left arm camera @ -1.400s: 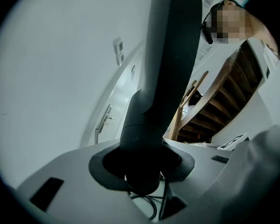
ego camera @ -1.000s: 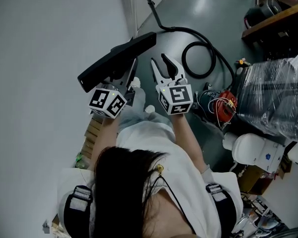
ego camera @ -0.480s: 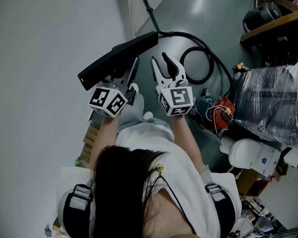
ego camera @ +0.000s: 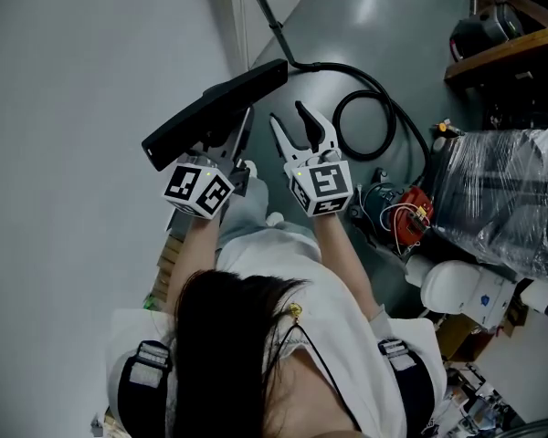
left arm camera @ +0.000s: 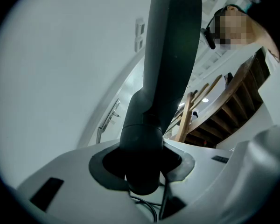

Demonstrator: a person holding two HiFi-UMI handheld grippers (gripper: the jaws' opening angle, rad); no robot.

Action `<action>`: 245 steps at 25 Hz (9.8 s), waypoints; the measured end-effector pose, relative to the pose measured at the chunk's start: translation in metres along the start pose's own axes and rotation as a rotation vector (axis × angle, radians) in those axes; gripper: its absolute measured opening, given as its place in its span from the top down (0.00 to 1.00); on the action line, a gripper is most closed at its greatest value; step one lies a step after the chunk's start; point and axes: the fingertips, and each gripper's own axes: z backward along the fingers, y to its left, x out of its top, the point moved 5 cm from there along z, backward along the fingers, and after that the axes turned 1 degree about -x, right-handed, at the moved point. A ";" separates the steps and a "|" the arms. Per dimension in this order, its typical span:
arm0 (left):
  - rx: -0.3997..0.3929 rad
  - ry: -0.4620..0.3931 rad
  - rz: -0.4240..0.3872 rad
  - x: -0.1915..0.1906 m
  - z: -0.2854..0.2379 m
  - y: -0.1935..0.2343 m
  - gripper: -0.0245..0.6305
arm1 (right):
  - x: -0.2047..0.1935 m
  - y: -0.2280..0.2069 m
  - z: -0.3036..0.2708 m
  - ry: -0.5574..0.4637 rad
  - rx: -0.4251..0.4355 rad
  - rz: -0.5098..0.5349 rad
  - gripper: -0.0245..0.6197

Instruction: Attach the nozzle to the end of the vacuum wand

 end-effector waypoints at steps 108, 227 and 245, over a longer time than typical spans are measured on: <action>0.225 -0.047 -0.010 0.015 -0.284 0.125 0.73 | 0.034 -0.217 -0.242 0.084 0.311 0.018 0.55; 0.578 -0.282 -0.191 0.063 -0.358 0.155 0.74 | -0.050 -0.196 -0.450 0.302 0.857 0.415 0.73; 0.628 -0.244 -0.102 0.049 -0.346 0.161 0.74 | -0.019 -0.201 -0.400 0.208 0.969 0.292 0.74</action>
